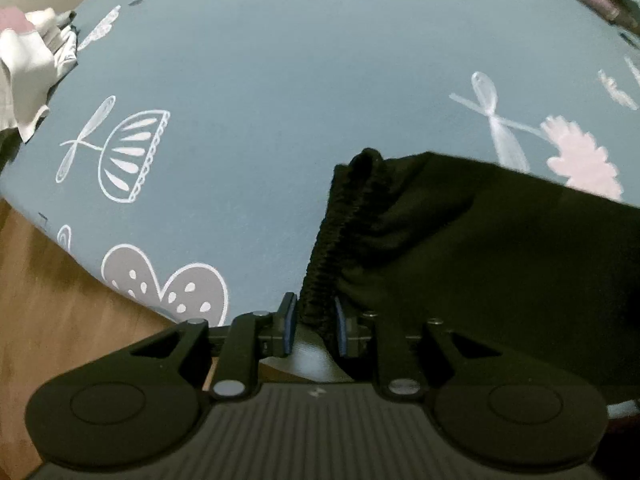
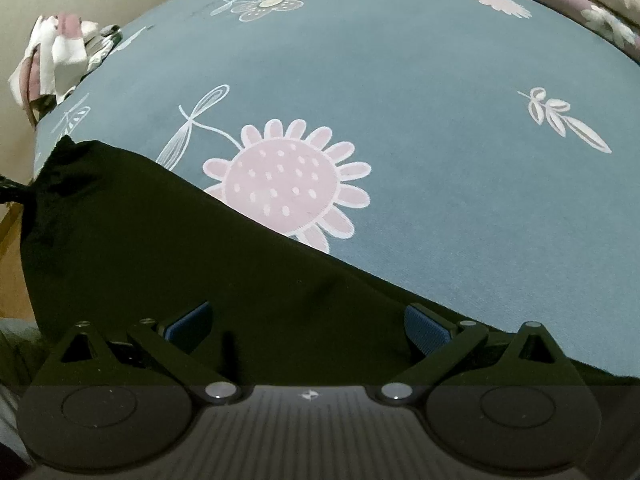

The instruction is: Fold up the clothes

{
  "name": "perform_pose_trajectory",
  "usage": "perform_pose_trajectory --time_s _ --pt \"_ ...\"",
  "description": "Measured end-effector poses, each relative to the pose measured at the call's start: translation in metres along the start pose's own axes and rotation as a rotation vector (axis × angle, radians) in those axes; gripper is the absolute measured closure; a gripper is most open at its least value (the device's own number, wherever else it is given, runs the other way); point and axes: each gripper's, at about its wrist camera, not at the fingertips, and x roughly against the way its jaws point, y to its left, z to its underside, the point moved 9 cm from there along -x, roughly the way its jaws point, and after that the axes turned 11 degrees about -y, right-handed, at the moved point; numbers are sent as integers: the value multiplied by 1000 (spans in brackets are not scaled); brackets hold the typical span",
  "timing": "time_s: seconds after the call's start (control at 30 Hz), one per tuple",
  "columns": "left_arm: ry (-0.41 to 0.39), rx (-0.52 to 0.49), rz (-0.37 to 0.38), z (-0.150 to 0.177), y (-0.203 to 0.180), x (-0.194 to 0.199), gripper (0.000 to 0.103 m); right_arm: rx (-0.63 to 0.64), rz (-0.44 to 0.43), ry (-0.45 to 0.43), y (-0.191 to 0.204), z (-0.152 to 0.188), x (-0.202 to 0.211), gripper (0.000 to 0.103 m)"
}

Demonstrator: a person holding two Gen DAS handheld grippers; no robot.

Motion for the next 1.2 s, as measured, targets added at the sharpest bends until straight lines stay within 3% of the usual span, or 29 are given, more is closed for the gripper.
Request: perform_pose_trajectory --time_s 0.17,0.27,0.37,0.47,0.6,0.67,0.8,0.93,1.03,1.2 --pt "6 -33 -31 3 -2 -5 72 77 -32 -21 0 4 12 0" --pt "-10 -41 -52 1 5 12 55 127 -54 -35 0 7 20 0" --pt "-23 -57 -82 -4 8 32 52 131 -56 -40 -1 11 26 0" --pt "-64 -141 -137 -14 1 57 51 122 -43 -54 0 15 30 0" --pt "-151 -237 -101 -32 -33 81 46 62 -8 -83 -3 23 35 0" --pt "-190 -257 -1 -38 -66 83 46 39 39 -107 -9 26 37 0" --pt "-179 -301 318 -28 -159 58 45 -16 111 -125 -24 33 39 0" --pt "-127 -362 503 -8 -233 22 45 -88 154 -126 -42 44 32 0" --pt "-113 -353 542 -3 -254 3 45 -65 192 -153 -46 40 21 0" --pt "-149 -299 514 -7 -248 -19 44 7 220 -213 -51 26 8 0"
